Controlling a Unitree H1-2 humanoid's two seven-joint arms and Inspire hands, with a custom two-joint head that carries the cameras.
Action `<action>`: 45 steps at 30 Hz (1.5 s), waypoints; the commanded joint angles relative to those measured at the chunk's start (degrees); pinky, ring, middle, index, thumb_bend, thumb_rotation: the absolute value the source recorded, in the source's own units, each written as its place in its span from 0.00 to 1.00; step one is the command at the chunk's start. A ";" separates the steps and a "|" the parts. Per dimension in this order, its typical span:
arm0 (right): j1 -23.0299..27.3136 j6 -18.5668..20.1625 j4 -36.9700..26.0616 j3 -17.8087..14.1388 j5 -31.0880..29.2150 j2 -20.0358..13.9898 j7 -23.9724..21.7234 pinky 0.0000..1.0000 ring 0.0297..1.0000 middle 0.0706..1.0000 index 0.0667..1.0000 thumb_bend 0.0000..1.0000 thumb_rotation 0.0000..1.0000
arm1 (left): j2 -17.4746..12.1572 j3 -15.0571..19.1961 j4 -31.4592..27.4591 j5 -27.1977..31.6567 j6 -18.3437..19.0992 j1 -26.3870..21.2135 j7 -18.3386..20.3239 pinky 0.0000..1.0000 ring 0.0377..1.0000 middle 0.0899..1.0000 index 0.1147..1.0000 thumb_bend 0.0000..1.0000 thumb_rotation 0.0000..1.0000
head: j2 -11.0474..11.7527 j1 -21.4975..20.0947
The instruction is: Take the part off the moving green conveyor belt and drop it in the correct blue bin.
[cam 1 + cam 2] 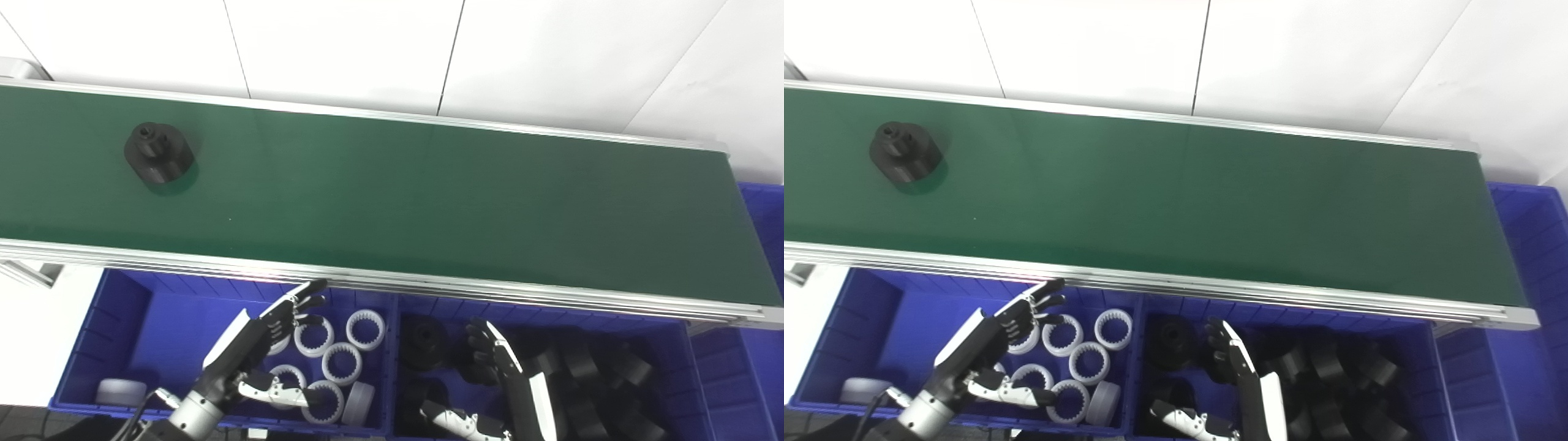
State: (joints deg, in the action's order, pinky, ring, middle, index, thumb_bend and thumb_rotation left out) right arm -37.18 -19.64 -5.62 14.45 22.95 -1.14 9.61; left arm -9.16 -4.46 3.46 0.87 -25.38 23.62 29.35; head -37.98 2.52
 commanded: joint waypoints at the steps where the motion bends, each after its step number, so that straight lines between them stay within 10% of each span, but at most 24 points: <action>1: 0.30 -4.93 0.24 -0.51 -2.12 -0.72 0.53 0.79 0.84 0.84 0.89 0.72 0.25 | 0.30 -0.79 -0.40 0.35 -1.54 -0.16 -0.73 0.73 0.86 0.93 0.87 0.76 0.08 | 1.02 1.51; 8: 1.43 -6.52 3.10 -1.66 -1.74 -1.35 1.54 0.75 0.82 0.84 0.91 0.70 0.33 | -2.07 -7.24 1.94 -4.95 -1.54 -2.09 -10.66 0.73 0.83 0.89 0.83 0.80 0.10 | 4.90 4.50; 16: 1.58 -7.27 0.90 0.62 -4.42 -2.16 4.59 0.93 0.70 0.85 0.93 0.65 0.25 | -5.43 -13.31 1.76 -4.88 -1.54 -3.15 -17.92 0.70 0.82 0.88 0.83 0.83 0.17 | 5.85 4.44; 20: 2.35 -7.28 -2.83 3.40 -3.27 -3.73 7.99 0.99 0.89 0.87 0.98 0.68 0.46 | -5.98 -14.76 1.85 -4.60 -1.54 -3.41 -20.58 0.70 0.80 0.86 0.84 0.83 0.18 | 5.99 4.43; 27: 6.60 -7.07 -13.04 3.57 -1.65 -1.41 6.41 0.91 0.88 0.87 0.97 0.69 0.40 | -6.32 -14.99 1.49 -3.62 -1.54 -2.95 -22.45 0.67 0.78 0.85 0.82 0.84 0.17 | 5.80 2.48; 36: 16.90 5.27 -23.15 1.49 6.32 3.46 -1.45 0.80 0.85 0.87 0.94 0.77 0.53 | -6.85 -13.18 0.35 -1.89 -1.54 -2.21 -21.38 0.67 0.78 0.85 0.81 0.86 0.16 | 3.27 -5.73; 45: 30.61 21.01 -23.86 0.53 11.65 7.15 -10.65 0.74 0.80 0.82 0.91 0.81 0.40 | -5.53 -7.49 -0.72 2.21 -1.54 -1.99 -13.10 0.69 0.83 0.89 0.83 0.87 0.08 | -0.80 -16.25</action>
State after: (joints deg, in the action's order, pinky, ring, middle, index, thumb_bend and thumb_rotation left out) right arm -8.53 -0.89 -28.09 14.83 33.87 4.77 0.26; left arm -15.13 -13.14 3.45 1.63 -25.39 22.48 14.58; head -38.84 -13.79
